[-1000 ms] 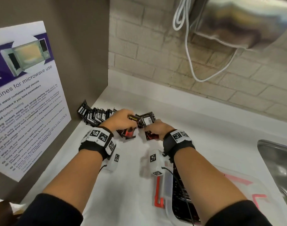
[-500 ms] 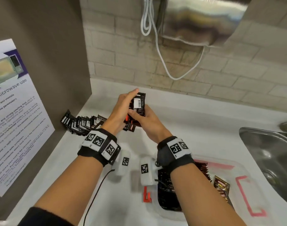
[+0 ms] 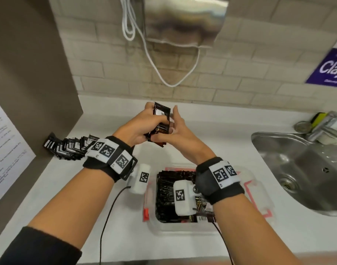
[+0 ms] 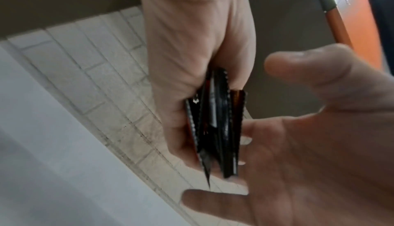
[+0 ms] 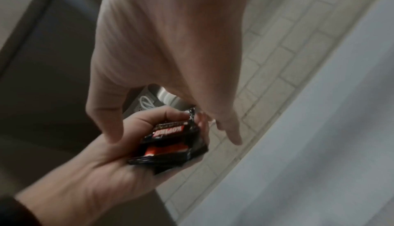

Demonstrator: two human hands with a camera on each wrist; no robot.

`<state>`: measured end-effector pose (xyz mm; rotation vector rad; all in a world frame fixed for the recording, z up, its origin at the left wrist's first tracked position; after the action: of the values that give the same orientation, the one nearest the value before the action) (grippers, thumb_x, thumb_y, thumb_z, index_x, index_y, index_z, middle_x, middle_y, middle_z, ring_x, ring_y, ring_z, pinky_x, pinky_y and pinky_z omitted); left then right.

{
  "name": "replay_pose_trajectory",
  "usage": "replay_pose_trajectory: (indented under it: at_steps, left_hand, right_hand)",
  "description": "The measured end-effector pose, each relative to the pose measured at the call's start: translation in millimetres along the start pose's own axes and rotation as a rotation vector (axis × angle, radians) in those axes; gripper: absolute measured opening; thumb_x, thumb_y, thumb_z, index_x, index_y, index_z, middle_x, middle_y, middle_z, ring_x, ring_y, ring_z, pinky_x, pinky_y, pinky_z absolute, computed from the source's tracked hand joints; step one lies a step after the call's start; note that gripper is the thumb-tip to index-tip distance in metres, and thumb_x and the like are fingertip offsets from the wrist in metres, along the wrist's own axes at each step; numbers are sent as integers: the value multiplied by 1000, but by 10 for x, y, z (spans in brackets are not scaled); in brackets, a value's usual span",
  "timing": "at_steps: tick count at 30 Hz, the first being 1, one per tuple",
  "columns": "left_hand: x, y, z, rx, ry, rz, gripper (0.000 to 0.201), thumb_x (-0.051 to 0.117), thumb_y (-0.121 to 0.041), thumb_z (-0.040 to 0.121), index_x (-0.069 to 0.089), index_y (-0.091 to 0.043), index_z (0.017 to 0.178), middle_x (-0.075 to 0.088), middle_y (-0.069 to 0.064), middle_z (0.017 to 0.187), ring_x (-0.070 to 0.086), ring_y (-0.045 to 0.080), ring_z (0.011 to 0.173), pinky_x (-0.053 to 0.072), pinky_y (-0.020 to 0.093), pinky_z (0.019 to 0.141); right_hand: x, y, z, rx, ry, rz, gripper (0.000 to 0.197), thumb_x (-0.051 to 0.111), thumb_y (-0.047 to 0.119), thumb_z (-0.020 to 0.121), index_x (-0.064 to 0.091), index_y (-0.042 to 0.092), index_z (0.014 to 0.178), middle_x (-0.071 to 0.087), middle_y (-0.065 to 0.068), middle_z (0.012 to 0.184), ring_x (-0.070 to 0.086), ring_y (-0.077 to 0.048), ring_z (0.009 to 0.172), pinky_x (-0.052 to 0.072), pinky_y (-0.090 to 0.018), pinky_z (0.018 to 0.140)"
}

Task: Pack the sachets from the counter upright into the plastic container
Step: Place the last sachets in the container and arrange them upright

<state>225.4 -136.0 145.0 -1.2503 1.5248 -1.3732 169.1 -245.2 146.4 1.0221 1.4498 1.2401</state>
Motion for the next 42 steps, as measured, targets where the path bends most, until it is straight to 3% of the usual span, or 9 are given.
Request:
replay_pose_trajectory:
  at_steps: [6,12,16,23,28,31,33,36,42]
  left_hand:
    - [550,45,-143,-20,213,155,64,68,7,85,37,-21,133,66,12,103,74,17,75,58,30,60]
    - [892,103,-253,19,266,260,69,72,10,79,34,-14,130,59,10,100,66,16,79,57,26,62]
    - [1088,178,-334,17,324,364,57,73,-4,80,36,-19,121,63,6,94,65,13,76,52,28,64]
    - [1342,371,-506,140,558,829,30,63,-22,93,40,-19,112,65,5,91,61,16,76,49,30,63]
    - [1326,625,-636,67,734,973,33,68,-32,93,42,-25,112,66,6,101,68,29,91,56,41,73]
    - [1407,707,-746,184,812,1016,47,71,-28,91,40,-38,125,61,-17,103,62,3,87,47,17,70]
    - [1470,779,-802,279,830,1121,68,71,-26,91,33,-29,147,60,-12,119,58,6,95,47,22,83]
    - [1528,961,-892,298,853,1400,48,62,-31,97,37,-12,133,49,3,108,55,24,89,48,41,81]
    - [1571,1157,-1069,421,820,1678,31,38,-33,103,38,-9,122,29,0,101,30,19,89,24,35,84]
  right_hand:
    - [-424,-84,-270,-138,-78,-672,137,95,27,63,-3,31,160,-4,-6,168,-10,-24,154,11,-55,124]
    - [-638,-221,-574,-281,-266,-576,91,89,17,64,36,14,138,42,0,126,44,-18,117,43,-32,93]
    - [-788,-351,-791,-252,-384,-352,82,83,12,63,34,15,129,52,-15,122,58,-32,111,54,-49,87]
    - [-927,-653,-1171,-25,-177,-163,96,91,13,67,27,19,138,53,-15,129,63,-19,116,56,-34,92]
    - [-1247,-732,-1497,81,-125,-81,35,72,17,83,61,19,117,67,-10,112,62,-28,106,48,-40,98]
    - [-1314,-844,-1560,108,-101,-103,17,70,4,90,64,10,105,65,-9,98,61,-23,86,49,-37,86]
    - [-1305,-924,-1591,156,-76,-90,18,71,-2,87,61,5,101,62,-13,95,58,-23,83,48,-33,81]
    - [-1282,-1035,-1634,211,-32,-110,22,73,-5,84,59,-7,101,65,-7,83,62,-16,73,49,-25,72]
    - [-1222,-1202,-1649,332,15,-177,23,74,-10,81,60,0,96,56,-5,72,54,-13,64,47,-22,64]
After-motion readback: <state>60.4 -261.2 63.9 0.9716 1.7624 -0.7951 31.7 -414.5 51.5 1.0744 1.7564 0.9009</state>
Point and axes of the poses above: each hand's wrist, its own z-axis towards the middle knuckle, its own x-axis out of the palm, y = z × x, the point moved 4 cm from there along z, towards the middle knuckle
